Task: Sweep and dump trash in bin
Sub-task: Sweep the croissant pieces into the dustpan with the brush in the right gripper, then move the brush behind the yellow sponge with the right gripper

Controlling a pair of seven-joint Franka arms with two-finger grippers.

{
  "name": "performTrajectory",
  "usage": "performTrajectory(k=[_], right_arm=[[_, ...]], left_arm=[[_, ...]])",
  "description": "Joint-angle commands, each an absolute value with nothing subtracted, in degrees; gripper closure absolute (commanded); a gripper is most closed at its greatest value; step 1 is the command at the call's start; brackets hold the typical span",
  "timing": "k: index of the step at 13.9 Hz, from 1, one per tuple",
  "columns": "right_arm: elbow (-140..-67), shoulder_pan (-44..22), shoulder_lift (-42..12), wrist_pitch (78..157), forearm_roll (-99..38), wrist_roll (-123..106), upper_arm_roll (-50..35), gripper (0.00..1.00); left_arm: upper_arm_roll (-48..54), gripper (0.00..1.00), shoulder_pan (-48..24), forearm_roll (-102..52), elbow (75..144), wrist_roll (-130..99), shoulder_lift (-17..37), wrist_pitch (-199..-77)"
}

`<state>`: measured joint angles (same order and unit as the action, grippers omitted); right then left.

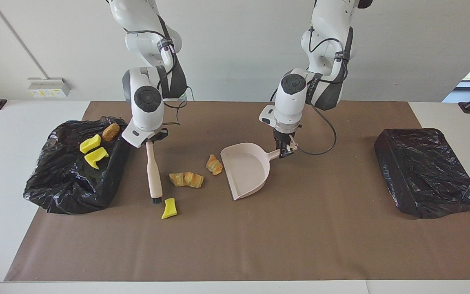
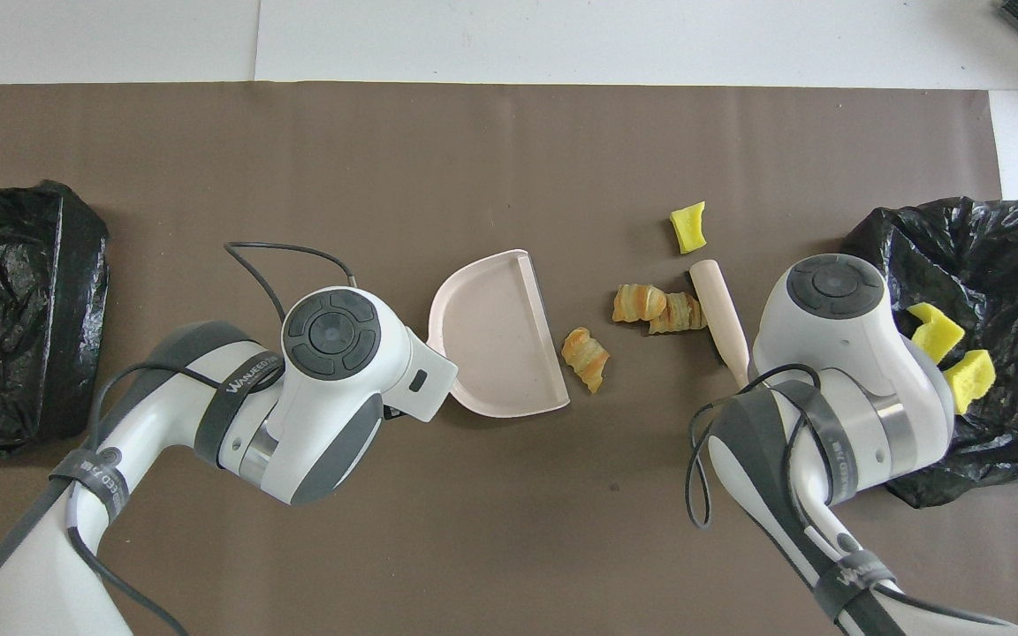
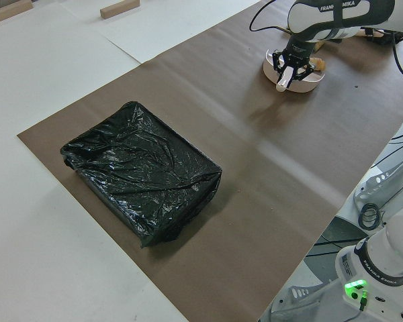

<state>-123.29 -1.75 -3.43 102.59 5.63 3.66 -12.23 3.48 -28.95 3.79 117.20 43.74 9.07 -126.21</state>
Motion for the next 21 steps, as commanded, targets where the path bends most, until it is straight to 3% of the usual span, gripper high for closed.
performTrajectory(k=[1, 4, 8, 11, 13, 16, 19, 21], right_arm=[[-125.2, -4.7, -3.9, 105.2, -0.5, 5.1, -12.4, 1.0], [-125.0, -11.7, -5.1, 107.9, -9.9, 6.8, -12.4, 1.0], [-123.5, -14.8, -5.1, 107.9, -20.3, 6.8, -12.4, 1.0], [-118.5, -13.9, -4.0, 101.5, -20.0, 7.1, -11.8, 1.0], [-116.2, -9.6, -3.3, 98.1, -19.4, 6.6, -11.3, 1.0], [-112.3, -6.6, -6.5, 101.8, -7.8, 5.4, -11.3, 1.0], [-100.5, -1.4, -14.6, 100.7, 6.5, 3.2, -11.6, 1.0], [-98.2, -1.1, -18.6, 101.7, 15.0, 0.6, -11.7, 1.0]], left_arm=[[3.3, 1.0, -28.7, 4.7, 119.6, 43.1, 7.1, -127.3], [3.3, 1.0, -28.2, 4.4, 119.7, 43.0, 7.2, -127.3], [3.3, 1.0, -28.0, 4.3, 119.7, 43.0, 7.2, -127.3], [3.3, 1.0, -28.0, 4.0, 119.7, 43.0, 7.2, -127.3], [3.3, 1.0, -28.0, 3.9, 119.7, 42.9, 7.2, -127.3], [3.3, 1.0, -28.0, 3.6, 119.7, 40.2, 7.2, -127.2], [3.3, 1.0, -28.0, 3.6, 119.8, 40.2, 7.2, -127.2], [3.3, 1.0, -28.0, 3.6, 119.8, 40.2, 7.2, -127.3]])
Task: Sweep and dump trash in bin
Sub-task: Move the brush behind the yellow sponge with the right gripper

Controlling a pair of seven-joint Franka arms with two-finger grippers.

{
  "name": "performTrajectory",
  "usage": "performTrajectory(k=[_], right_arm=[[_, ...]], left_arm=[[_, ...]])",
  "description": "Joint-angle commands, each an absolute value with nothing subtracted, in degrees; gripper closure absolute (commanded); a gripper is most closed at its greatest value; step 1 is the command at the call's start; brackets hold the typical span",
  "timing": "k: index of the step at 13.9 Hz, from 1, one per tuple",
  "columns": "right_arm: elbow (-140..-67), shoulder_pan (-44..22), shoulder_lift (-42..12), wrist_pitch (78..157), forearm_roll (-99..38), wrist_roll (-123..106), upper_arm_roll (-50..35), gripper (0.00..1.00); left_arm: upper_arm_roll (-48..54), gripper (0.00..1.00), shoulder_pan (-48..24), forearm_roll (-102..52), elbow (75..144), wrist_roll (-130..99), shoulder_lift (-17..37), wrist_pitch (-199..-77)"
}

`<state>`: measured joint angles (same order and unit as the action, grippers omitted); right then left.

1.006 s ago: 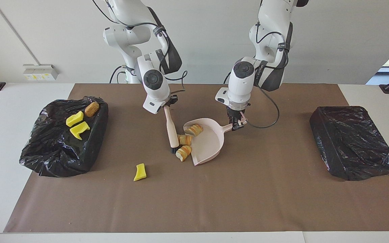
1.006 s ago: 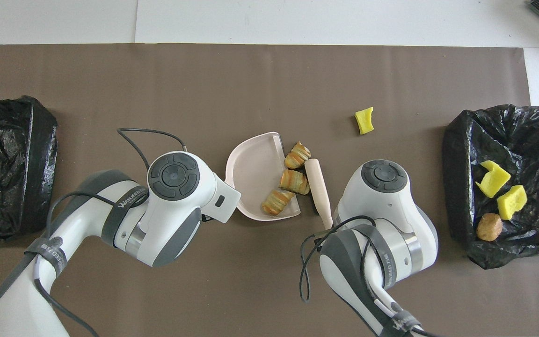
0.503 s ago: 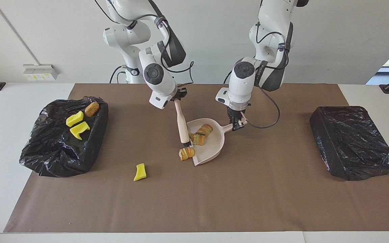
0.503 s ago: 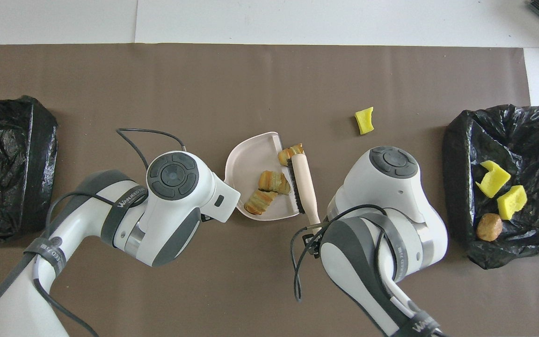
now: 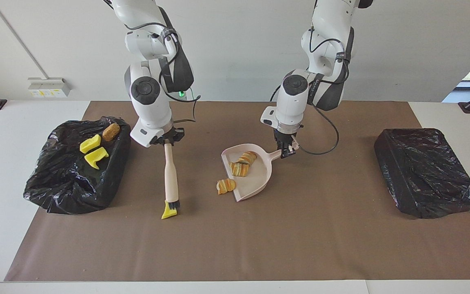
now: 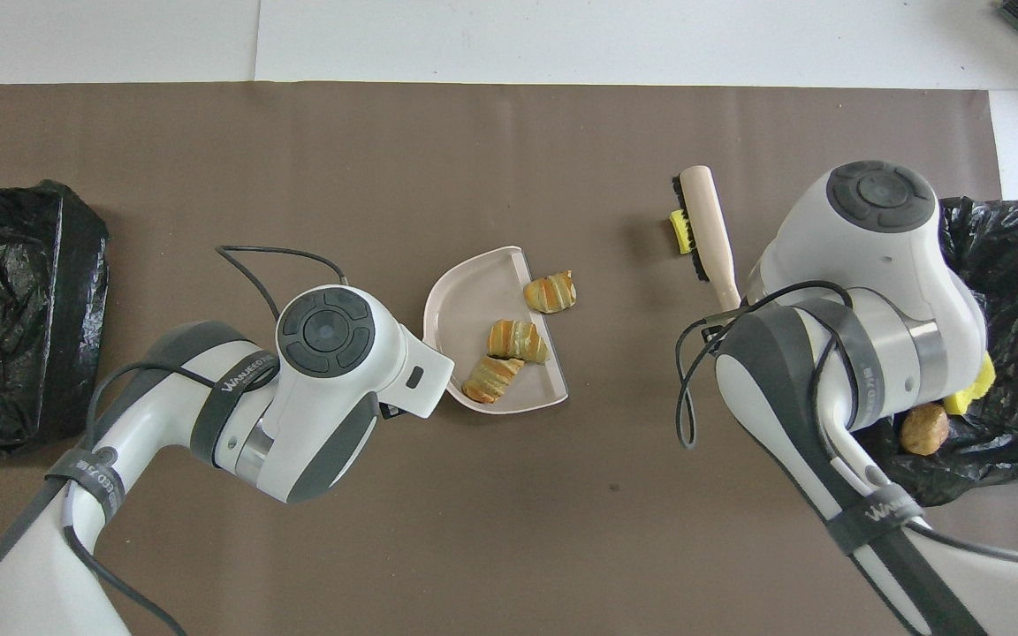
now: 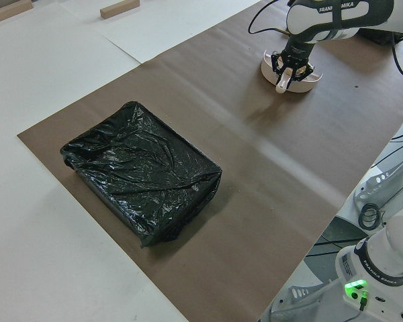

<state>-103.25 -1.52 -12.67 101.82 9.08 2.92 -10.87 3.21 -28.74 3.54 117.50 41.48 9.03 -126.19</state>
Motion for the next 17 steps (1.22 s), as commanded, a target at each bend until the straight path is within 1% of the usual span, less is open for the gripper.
performTrajectory(k=[1, 2, 3, 6, 8, 10, 13, 14, 15, 16, 17], right_arm=[[-98.2, -1.1, -19.9, 103.2, 18.2, -1.8, -11.6, 1.0], [-98.6, -0.9, -20.5, 105.4, 20.6, -3.6, -11.5, 1.0], [-99.7, -0.2, -21.5, 105.6, 21.3, -4.6, -11.6, 1.0], [-105.2, -0.9, -20.1, 106.0, 19.8, -5.0, -12.0, 1.0], [-107.3, -1.0, -19.0, 105.4, 10.9, -5.0, -12.9, 1.0], [-107.6, -3.9, -18.2, 102.4, 1.7, -4.9, -13.7, 1.0], [-109.6, -8.6, -16.3, 101.8, -10.8, -3.0, -13.7, 1.0], [-108.9, -9.1, -16.1, 100.4, -12.8, -0.2, -13.8, 1.0], [-106.0, -10.4, -15.8, 97.0, -13.3, 2.8, -13.8, 1.0], [-102.7, -10.1, -15.3, 92.3, -12.7, 4.3, -13.7, 1.0], [-101.5, -9.6, -13.6, 89.6, -12.6, 4.5, -13.2, 1.0]], left_arm=[[3.3, 1.0, -28.0, 3.6, 119.8, 40.2, 7.2, -127.3], [3.3, 1.0, -28.0, 3.6, 119.8, 40.2, 7.1, -127.3], [3.3, 1.0, -28.0, 3.6, 119.8, 40.2, 7.1, -127.3], [3.3, 1.0, -28.0, 3.6, 120.1, 40.2, 7.1, -127.3], [3.3, 1.0, -28.0, 3.6, 120.1, 40.2, 7.1, -127.3], [3.3, 1.0, -27.9, 3.6, 120.1, 40.2, 7.1, -127.3], [3.3, 1.0, -27.3, 3.6, 120.3, 40.3, 7.1, -127.2], [3.3, 1.0, -27.3, 3.6, 120.4, 40.3, 7.0, -127.3], [3.3, 1.0, -27.2, 3.6, 120.4, 40.3, 7.0, -127.3], [3.3, 1.0, -27.2, 3.6, 120.4, 40.3, 7.0, -127.3], [3.3, 1.0, -27.2, 3.6, 120.4, 40.3, 7.0, -127.3]])
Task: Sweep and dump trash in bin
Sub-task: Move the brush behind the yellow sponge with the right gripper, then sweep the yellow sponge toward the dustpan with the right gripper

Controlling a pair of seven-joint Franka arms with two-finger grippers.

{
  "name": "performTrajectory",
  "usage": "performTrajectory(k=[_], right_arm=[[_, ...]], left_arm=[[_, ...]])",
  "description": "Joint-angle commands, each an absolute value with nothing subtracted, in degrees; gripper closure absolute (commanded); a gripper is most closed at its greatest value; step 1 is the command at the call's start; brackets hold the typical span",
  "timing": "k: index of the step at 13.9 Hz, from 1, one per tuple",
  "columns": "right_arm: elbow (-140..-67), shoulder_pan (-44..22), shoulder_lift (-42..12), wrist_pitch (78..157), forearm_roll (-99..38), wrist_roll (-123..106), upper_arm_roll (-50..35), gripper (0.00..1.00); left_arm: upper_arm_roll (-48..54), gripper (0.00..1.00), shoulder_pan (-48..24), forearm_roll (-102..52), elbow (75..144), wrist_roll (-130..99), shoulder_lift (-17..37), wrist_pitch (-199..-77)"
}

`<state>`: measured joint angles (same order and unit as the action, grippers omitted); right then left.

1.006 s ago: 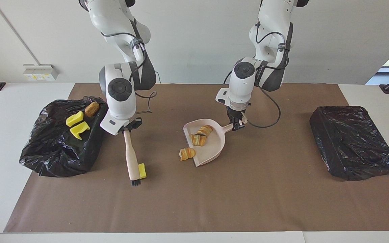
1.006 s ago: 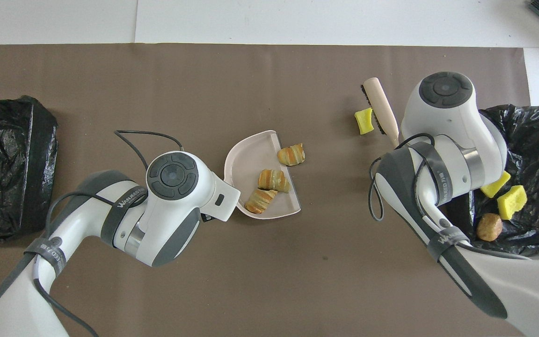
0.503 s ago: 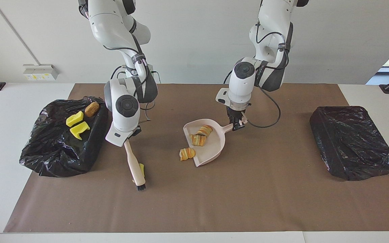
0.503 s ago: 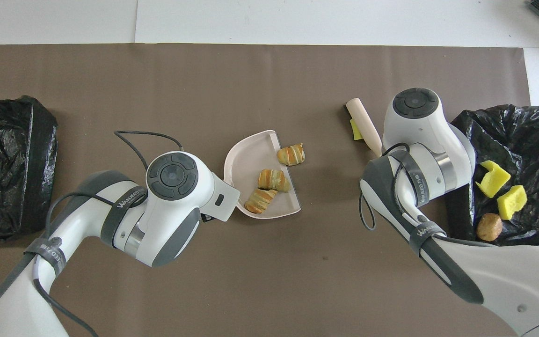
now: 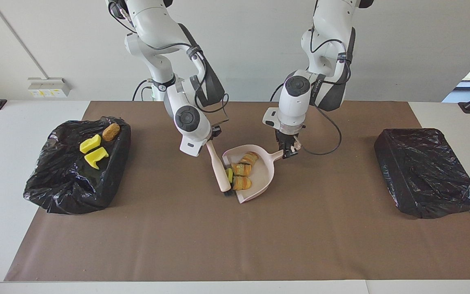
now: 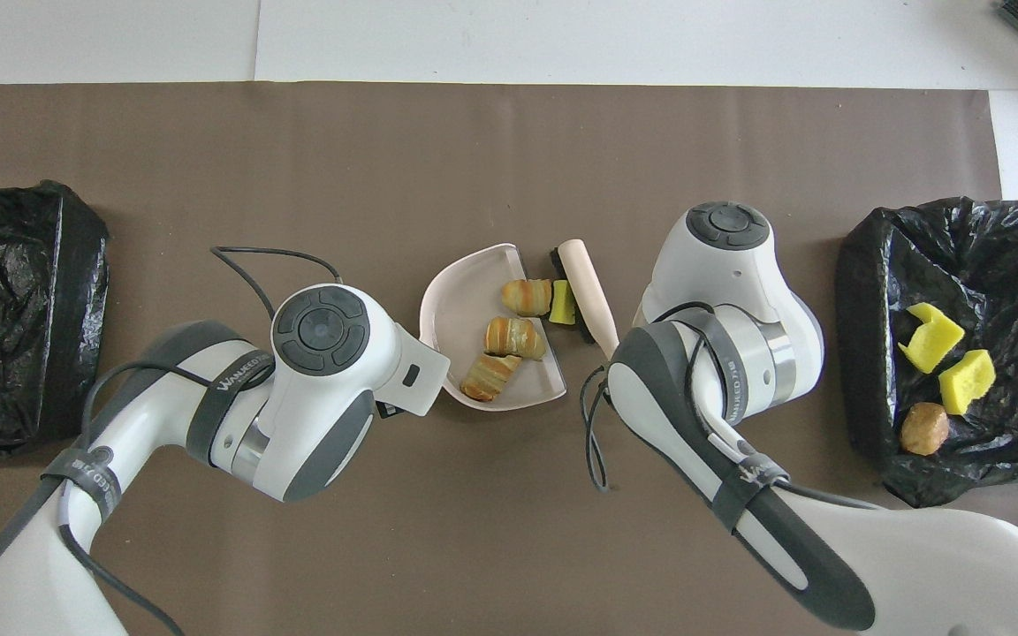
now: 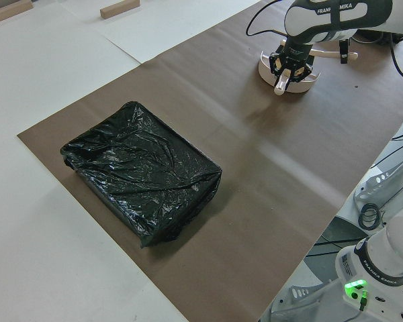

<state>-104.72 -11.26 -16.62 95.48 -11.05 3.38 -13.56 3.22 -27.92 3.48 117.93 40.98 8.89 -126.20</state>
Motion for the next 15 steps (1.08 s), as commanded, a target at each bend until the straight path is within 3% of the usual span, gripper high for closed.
performTrajectory(k=[1, 6, 9, 12, 15], right_arm=[[-101.6, -8.6, -11.7, 88.9, -12.2, 4.4, -13.0, 1.0], [-108.4, -6.9, -8.8, 96.7, -6.8, 3.8, -13.4, 1.0], [-108.5, -5.5, -9.1, 97.6, 2.0, 1.2, -13.2, 1.0], [-107.7, 1.5, -11.2, 101.4, 10.4, -2.4, -13.3, 1.0], [-107.1, 2.0, -15.8, 104.7, 15.5, -2.0, -13.4, 1.0]], left_arm=[[3.3, 1.0, -27.2, 3.6, 120.4, 40.3, 7.0, -127.3], [3.3, 1.0, -27.2, 3.6, 120.6, 40.3, 7.0, -127.6], [3.3, 1.0, -27.2, 3.6, 120.6, 40.3, 7.0, -127.6], [3.3, 1.0, -27.2, 3.6, 120.6, 40.3, 7.0, -127.7], [3.3, 1.0, -27.2, 3.6, 120.7, 40.3, 7.0, -127.7]])
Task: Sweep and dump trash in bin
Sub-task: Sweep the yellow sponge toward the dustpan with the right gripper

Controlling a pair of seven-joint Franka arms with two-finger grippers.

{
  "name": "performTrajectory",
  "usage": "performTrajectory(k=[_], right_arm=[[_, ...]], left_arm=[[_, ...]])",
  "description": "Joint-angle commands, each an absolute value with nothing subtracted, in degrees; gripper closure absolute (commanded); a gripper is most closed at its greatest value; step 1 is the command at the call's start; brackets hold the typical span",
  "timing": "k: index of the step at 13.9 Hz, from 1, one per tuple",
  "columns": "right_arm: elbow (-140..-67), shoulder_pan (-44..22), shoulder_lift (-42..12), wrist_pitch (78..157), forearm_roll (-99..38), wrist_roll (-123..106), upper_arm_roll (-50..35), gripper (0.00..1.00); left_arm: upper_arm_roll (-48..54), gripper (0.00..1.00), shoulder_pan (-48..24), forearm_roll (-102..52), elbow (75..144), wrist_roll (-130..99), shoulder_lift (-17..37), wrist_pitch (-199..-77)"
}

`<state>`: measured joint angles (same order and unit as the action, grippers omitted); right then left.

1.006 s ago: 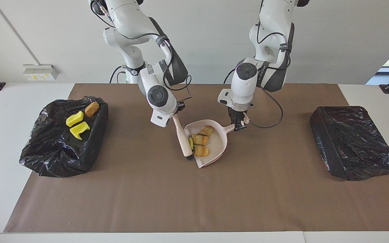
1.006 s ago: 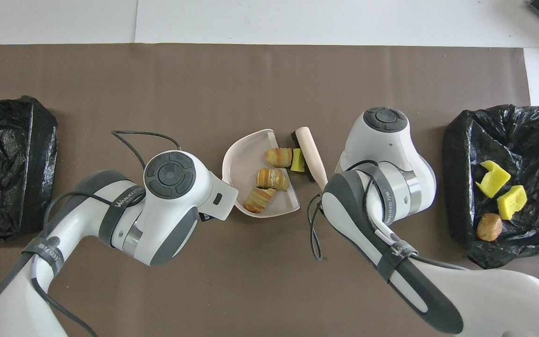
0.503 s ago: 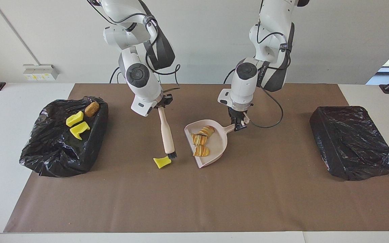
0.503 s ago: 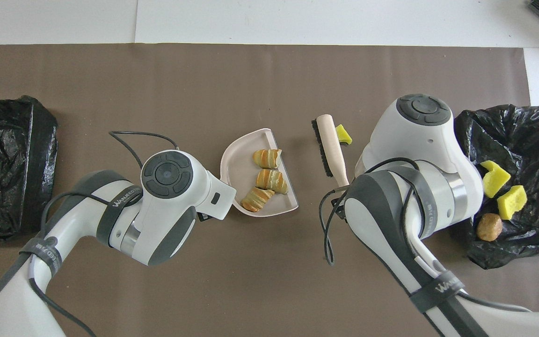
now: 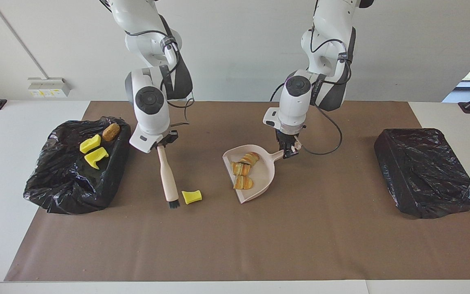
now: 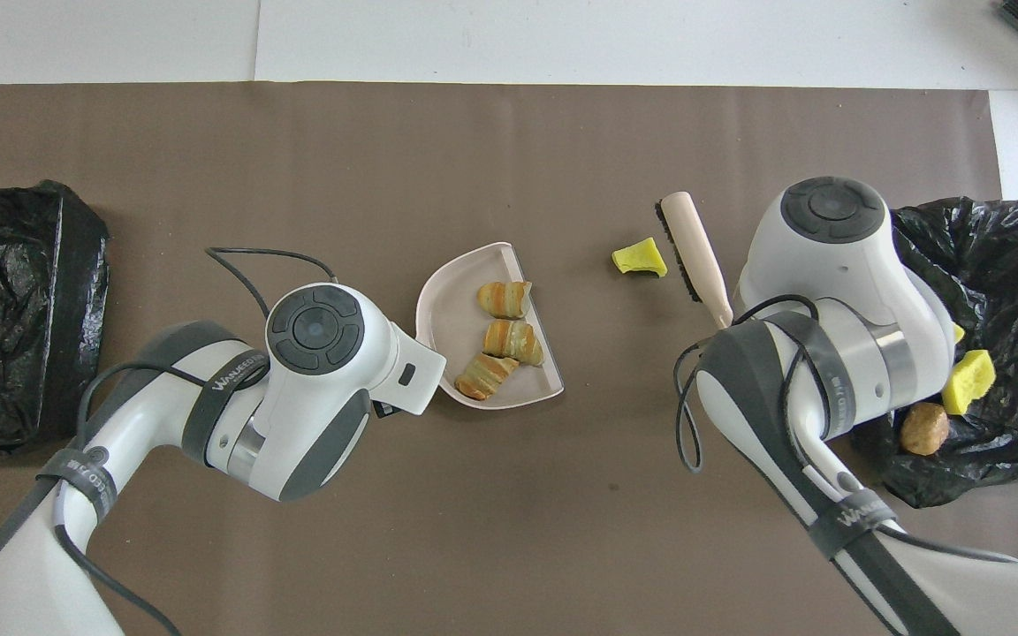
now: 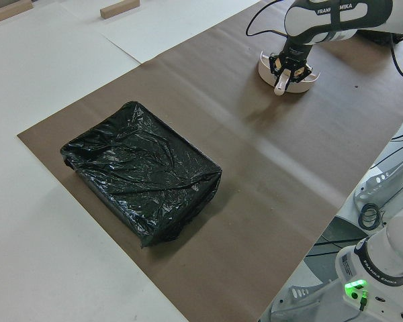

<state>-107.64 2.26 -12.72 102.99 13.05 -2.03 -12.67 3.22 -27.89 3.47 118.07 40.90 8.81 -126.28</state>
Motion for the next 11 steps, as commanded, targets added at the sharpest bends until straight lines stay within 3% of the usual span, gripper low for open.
performTrajectory(k=[1, 11], right_arm=[[-107.9, 1.8, -16.4, 104.6, 14.5, -1.7, -13.4, 1.0], [-117.7, -15.1, -13.3, 108.9, -18.1, 0.9, -13.8, 1.0]], left_arm=[[3.3, 1.0, -27.2, 3.6, 120.8, 40.3, 6.9, -127.7], [3.3, 1.0, -27.1, 3.6, 121.2, 40.3, 6.7, -127.7]])
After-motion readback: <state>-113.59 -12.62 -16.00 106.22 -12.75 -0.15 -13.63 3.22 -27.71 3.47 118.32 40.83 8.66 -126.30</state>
